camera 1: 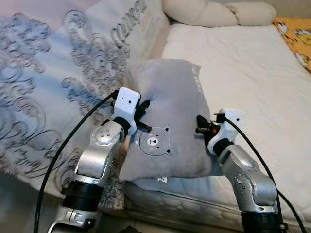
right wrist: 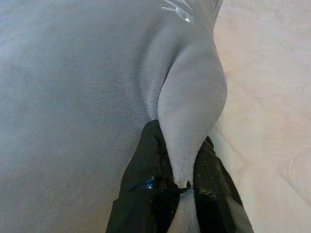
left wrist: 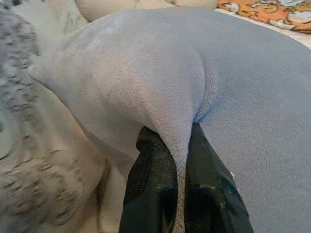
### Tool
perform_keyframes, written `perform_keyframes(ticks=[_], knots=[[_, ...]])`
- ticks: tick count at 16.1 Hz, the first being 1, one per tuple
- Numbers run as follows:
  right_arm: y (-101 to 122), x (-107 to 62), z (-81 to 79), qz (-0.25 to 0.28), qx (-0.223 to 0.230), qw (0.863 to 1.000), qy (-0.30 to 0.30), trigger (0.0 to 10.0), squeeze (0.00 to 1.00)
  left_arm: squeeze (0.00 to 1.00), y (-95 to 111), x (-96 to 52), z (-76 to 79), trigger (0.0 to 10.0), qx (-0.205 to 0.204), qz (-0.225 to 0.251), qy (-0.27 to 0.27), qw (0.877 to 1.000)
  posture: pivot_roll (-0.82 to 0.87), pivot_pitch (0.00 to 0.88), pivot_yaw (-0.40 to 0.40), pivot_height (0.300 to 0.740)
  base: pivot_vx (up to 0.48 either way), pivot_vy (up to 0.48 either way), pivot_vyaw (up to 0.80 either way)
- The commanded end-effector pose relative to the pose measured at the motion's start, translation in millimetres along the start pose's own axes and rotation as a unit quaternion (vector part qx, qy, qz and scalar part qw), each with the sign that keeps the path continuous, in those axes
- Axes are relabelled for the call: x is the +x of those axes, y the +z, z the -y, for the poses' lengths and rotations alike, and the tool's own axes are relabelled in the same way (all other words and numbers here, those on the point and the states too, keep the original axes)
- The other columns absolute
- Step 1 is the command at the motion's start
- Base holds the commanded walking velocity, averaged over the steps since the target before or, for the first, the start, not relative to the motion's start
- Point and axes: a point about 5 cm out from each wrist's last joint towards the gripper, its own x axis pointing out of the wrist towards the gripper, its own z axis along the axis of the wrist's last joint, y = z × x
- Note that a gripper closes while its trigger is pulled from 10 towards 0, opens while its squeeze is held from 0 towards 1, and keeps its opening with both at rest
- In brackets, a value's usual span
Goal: Clean up the room
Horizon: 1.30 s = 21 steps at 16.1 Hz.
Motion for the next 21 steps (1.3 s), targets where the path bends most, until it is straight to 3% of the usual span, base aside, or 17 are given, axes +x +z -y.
perform_keyframes(ticks=[1,6,9,21], knots=[[2,1.4,-4.8,0.000,0.001,1.000,0.013,10.0,0.00,0.00,11,-0.6,-2.5,10.0,0.007,0.025,0.003,1.000,0.06,0.000,0.052,0.740,0.304,0.000,-0.80],[2,1.3,-4.9,0.001,0.002,1.000,0.013,10.0,0.00,0.00,11,-0.5,-2.5,10.0,0.007,0.025,0.003,1.000,0.06,0.000,0.053,0.740,0.304,0.000,-0.80],[2,2.2,-5.4,-0.001,-0.007,1.000,0.018,10.0,0.00,0.00,12,-0.8,-4.3,10.0,0.013,0.023,0.005,1.000,0.07,0.000,0.054,0.740,0.298,0.000,0.00],[-3,15.9,-5.3,-0.019,-0.003,0.999,0.031,10.0,0.00,0.00,11,-4.2,-12.2,10.0,0.052,0.014,-0.010,0.998,0.10,0.000,0.050,0.740,0.000,0.000,0.00]])
